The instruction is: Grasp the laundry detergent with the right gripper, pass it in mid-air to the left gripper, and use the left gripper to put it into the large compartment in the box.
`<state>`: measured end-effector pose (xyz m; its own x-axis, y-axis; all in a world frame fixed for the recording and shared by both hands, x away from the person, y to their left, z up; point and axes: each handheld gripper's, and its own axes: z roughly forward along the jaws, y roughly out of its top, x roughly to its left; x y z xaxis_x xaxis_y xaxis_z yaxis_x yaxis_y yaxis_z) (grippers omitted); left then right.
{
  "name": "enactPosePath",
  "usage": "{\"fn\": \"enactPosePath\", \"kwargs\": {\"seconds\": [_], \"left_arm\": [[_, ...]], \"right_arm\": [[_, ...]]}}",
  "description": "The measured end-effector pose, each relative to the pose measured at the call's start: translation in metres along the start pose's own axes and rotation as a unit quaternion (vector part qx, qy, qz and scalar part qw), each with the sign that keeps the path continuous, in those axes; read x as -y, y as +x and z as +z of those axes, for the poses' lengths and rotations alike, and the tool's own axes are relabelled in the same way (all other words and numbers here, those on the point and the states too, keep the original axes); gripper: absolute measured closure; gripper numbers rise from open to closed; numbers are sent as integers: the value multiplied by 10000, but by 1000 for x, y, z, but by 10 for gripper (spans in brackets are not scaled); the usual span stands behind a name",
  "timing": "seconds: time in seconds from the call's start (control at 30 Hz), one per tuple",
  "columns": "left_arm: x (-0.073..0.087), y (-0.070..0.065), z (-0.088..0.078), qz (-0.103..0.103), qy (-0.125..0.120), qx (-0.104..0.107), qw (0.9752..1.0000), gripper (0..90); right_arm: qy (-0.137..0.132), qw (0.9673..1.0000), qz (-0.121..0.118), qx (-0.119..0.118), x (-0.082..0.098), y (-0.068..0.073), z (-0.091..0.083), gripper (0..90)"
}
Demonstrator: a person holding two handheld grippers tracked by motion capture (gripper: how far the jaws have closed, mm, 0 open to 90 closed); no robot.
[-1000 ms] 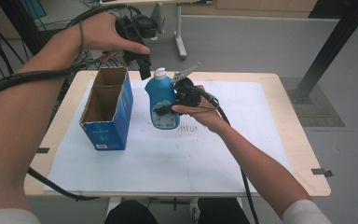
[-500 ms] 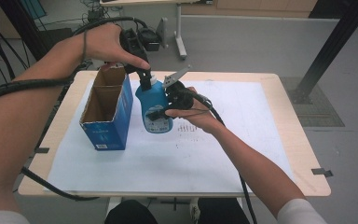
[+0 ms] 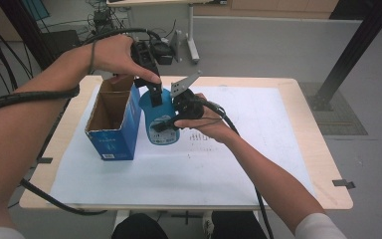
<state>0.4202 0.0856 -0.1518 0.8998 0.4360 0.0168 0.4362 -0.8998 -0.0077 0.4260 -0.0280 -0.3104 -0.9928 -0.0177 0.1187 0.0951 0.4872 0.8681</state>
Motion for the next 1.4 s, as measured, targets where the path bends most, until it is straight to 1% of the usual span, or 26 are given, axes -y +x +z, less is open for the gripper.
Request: {"fn": "enactPosePath", "kwargs": {"seconds": [0.03,0.1,0.23,0.3,0.43,0.5,0.53,0.57,0.6,0.63,0.67,0.7,0.77,0.83,0.87,0.93,0.97,1.0,1.1,1.13,1.23,1.4], "left_arm": [[-1,0,1,46,24,25,10000,61],[-2,0,3,48,18,51,10000,60],[-4,1,8,137,75,91,9998,60],[-6,1,10,166,92,121,9997,60],[-9,-1,14,219,131,154,9996,61],[-9,-1,15,229,105,165,9995,60],[-10,0,15,248,113,163,9995,60],[-10,-1,16,249,111,165,9995,61],[-10,-1,16,257,132,173,9994,61],[-11,-1,17,250,145,176,9994,61],[-11,-1,17,258,150,178,9994,61],[-11,-1,17,275,150,171,9994,61],[-11,-2,17,259,164,172,9994,60],[-12,-2,17,254,156,182,9994,60],[-12,-2,17,252,154,182,9994,60],[-12,-3,17,254,156,182,9994,61],[-12,-3,17,261,157,186,9994,61],[-12,-3,17,260,165,187,9994,61],[-12,-3,18,253,168,190,9994,61],[-11,-3,18,257,165,195,9993,62],[-11,-3,18,281,161,195,9993,61],[-12,-4,18,294,129,223,9992,61]], "right_arm": [[-9,10000,0,-6,0,0,0,443],[-13,10000,-21,-38,0,0,-1,443],[-31,9999,-25,-102,-1,1,-2,443],[-86,9999,-32,-141,-1,1,-4,443],[-148,9998,-58,-128,-2,0,-7,443],[-150,9998,-86,-118,-2,-1,-7,443],[-172,9997,-55,-148,-2,0,-8,443],[-163,9997,-100,-123,-3,0,-8,443],[-179,9997,-78,-160,-4,1,-8,443],[-165,9997,-130,-148,-4,0,-9,443],[-170,9997,-105,-167,-5,1,-9,443],[-162,9997,-152,-141,-5,1,-9,443],[-195,9995,-125,-192,-7,2,-10,443],[-170,9996,-163,-175,-7,2,-10,443],[-185,9995,-155,-218,-8,2,-10,443],[-165,9995,-147,-211,-9,4,-10,443],[-203,9993,-251,-183,-9,2,-10,443],[-220,9993,-202,-210,-9,3,-11,443],[-203,9993,-225,-202,-9,4,-11,443],[-189,9993,-274,-171,-9,3,-11,443],[-186,9994,-206,-199,-9,4,-11,443],[-208,9993,-209,-208,-9,4,-11,443]]}}
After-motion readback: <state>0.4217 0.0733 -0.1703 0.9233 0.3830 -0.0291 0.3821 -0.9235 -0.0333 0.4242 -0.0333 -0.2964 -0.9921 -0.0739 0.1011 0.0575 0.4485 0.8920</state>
